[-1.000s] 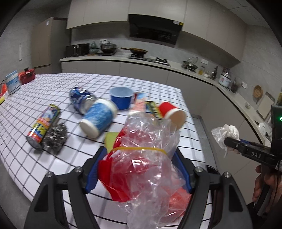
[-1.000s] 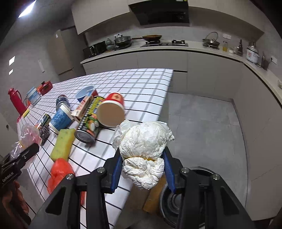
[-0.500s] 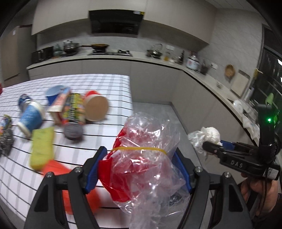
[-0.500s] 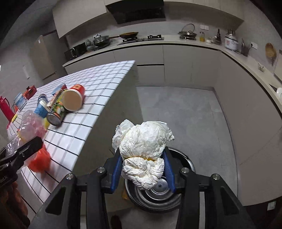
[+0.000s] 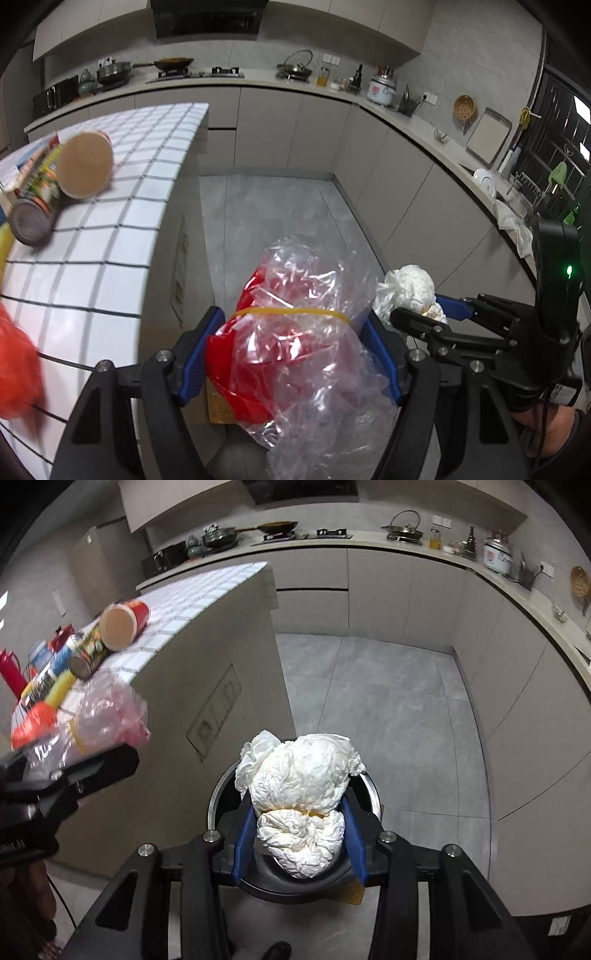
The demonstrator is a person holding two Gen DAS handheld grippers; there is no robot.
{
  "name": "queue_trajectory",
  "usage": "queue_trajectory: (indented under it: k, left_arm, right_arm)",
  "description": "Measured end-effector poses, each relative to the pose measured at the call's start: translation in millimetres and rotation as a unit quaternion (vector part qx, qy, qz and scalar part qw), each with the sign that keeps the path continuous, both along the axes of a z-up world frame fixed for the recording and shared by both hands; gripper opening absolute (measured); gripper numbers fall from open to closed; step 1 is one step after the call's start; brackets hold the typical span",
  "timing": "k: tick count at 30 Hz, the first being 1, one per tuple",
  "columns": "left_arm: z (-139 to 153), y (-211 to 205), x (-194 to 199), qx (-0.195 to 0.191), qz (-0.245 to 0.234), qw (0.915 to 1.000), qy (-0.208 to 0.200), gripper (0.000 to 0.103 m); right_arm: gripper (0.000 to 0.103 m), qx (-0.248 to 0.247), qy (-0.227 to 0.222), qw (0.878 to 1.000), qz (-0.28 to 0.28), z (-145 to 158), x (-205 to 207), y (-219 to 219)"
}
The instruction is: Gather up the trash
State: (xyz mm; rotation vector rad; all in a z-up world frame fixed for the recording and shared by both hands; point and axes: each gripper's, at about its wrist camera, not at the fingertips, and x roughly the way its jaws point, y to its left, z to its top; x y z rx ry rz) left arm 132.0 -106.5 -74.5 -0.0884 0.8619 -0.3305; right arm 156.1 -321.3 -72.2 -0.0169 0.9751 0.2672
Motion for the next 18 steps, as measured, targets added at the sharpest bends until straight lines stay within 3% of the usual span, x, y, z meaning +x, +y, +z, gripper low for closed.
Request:
queue_trajectory:
  k: [18]
  left_arm:
    - [-64,-10,10,0.014,0.023,0.9974,0.067,0.075]
  right_arm:
    - [0.046,-0.028,0.038,0.994,0.102,-69,26,10]
